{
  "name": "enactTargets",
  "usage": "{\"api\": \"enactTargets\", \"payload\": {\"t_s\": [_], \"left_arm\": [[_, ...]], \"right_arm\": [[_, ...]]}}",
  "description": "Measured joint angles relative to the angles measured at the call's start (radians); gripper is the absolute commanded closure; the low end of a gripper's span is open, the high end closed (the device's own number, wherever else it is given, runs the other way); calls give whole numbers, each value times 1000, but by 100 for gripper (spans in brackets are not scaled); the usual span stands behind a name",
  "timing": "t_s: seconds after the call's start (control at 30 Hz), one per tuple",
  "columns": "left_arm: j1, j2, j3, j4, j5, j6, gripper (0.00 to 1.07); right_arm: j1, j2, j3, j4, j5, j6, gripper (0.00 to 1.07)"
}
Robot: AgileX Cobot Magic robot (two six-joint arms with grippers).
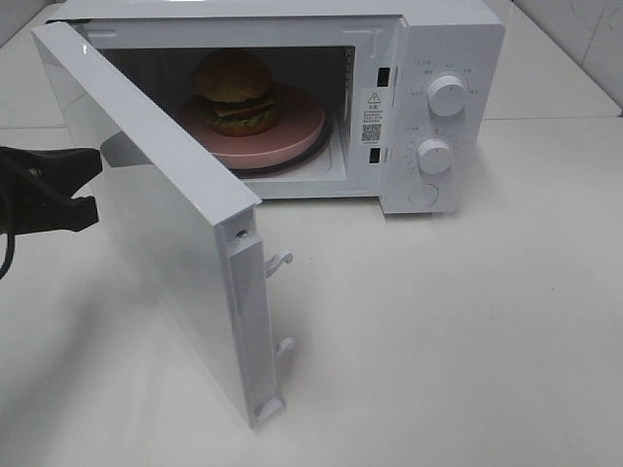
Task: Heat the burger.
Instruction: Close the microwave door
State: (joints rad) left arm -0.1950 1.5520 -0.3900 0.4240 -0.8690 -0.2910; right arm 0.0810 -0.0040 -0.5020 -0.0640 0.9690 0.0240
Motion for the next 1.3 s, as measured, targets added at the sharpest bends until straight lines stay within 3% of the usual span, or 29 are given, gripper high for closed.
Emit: {"api": "enactTargets", "payload": {"t_s": [0.37,1.03,1.3], "left_arm": [[-20,4,0,-30,-1,8,107],[-196,146,-128,-168,0,14,107],[-267,215,-197,-389,-1,86,107]], "right_arm": [[0,0,0,0,0,0,31],[0,0,0,0,0,0,31],[0,0,0,0,0,0,31]]}}
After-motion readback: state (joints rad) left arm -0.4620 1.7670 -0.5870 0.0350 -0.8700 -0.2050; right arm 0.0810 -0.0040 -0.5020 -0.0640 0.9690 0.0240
